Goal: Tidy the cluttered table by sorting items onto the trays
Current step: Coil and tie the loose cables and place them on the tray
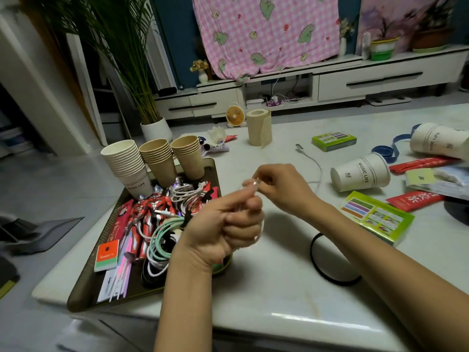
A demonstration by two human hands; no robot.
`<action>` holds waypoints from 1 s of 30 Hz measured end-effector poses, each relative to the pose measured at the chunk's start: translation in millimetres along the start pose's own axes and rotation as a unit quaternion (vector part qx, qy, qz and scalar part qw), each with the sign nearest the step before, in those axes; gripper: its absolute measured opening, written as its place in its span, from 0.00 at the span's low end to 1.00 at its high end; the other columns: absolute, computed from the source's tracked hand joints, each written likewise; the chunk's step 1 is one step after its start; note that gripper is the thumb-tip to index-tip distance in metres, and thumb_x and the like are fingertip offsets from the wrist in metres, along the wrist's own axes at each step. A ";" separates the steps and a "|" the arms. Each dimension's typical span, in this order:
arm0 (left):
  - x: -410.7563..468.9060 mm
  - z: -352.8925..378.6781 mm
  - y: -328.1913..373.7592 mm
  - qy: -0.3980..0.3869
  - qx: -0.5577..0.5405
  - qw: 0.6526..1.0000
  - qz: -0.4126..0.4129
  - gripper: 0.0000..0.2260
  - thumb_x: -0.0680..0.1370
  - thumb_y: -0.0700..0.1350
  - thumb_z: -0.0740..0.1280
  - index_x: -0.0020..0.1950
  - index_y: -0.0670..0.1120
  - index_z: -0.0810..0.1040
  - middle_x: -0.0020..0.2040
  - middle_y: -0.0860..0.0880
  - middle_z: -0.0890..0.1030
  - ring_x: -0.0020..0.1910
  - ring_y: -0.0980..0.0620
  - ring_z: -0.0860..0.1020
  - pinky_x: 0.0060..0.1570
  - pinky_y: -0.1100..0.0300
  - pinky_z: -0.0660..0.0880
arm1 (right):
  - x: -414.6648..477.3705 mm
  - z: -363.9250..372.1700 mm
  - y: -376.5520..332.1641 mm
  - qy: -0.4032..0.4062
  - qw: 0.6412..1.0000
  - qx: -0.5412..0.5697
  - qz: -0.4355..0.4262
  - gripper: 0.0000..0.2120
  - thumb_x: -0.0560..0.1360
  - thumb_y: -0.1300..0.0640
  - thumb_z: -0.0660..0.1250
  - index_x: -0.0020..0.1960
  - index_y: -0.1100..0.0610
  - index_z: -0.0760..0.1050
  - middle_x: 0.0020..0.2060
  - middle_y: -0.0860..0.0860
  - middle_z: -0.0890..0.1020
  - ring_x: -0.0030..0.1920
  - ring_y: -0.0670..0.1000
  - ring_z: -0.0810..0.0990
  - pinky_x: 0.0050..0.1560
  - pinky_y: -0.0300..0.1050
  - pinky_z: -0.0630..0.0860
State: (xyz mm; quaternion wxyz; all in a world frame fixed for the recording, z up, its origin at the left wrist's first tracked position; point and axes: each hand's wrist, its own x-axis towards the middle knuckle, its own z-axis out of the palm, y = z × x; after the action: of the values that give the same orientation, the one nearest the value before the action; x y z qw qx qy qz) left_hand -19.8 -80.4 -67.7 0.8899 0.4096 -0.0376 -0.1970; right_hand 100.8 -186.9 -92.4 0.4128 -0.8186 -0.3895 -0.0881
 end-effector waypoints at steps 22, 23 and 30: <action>16.2 -19.6 1.3 0.339 -0.122 0.878 0.317 0.13 0.76 0.42 0.48 0.36 0.43 0.68 0.25 0.50 0.66 0.23 0.55 0.66 0.29 0.62 0.64 | -31.9 23.0 -28.2 0.011 0.983 0.141 -0.113 0.04 0.75 0.62 0.67 0.44 0.61 0.80 0.36 0.51 0.78 0.35 0.45 0.72 0.39 0.37 0.67; 14.5 -20.4 2.6 0.368 -0.062 0.881 0.290 0.12 0.77 0.41 0.49 0.36 0.44 0.67 0.24 0.51 0.65 0.22 0.56 0.64 0.26 0.63 0.64 | -31.8 21.8 -29.1 0.027 0.983 0.140 -0.120 0.05 0.75 0.61 0.66 0.44 0.61 0.80 0.36 0.50 0.78 0.35 0.43 0.71 0.38 0.35 0.67; -15.2 -8.3 16.6 0.088 0.038 0.995 0.013 0.12 0.69 0.41 0.64 0.27 0.48 0.64 0.22 0.54 0.58 0.18 0.59 0.54 0.16 0.69 0.52 | -17.4 -2.6 -21.8 0.136 0.981 0.105 -0.085 0.07 0.76 0.65 0.63 0.52 0.62 0.79 0.44 0.55 0.81 0.41 0.46 0.75 0.45 0.33 0.70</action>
State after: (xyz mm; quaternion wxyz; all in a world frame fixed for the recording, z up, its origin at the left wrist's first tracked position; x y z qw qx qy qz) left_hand -26.6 -59.0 -59.4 0.8759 0.4587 0.0286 -0.1471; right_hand 73.9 -190.9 -85.6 0.5363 -0.7152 -0.4047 -0.1924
